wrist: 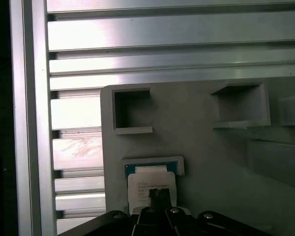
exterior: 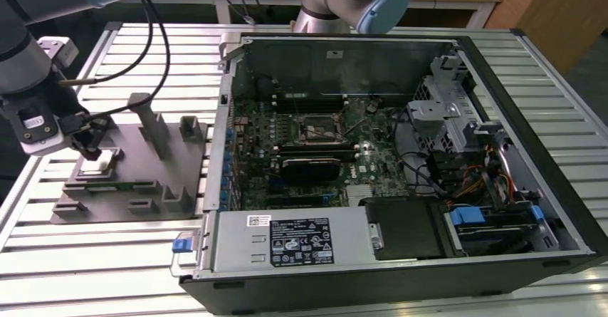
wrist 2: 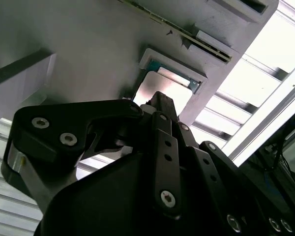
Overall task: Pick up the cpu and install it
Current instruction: 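Pick up the cpu and move it towards the insertion slot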
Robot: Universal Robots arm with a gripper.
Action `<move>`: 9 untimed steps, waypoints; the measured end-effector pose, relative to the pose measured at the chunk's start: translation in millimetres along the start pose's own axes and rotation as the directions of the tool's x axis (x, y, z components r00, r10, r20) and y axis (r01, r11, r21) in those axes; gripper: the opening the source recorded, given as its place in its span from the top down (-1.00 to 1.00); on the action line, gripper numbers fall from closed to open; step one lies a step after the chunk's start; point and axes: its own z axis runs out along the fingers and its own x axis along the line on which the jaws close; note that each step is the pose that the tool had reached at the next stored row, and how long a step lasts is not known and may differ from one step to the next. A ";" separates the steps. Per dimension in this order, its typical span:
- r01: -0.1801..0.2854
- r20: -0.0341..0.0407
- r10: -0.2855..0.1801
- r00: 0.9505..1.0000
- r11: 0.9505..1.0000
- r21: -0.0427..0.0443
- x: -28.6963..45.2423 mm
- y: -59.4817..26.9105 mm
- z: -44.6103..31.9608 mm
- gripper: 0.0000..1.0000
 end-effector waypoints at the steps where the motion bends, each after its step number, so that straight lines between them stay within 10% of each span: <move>1: 0.000 0.000 0.000 1.000 1.000 0.000 0.2 -0.1 0.7 0.79; 9: 0.000 0.000 0.000 1.000 1.000 0.001 0.5 -3.4 4.7 0.79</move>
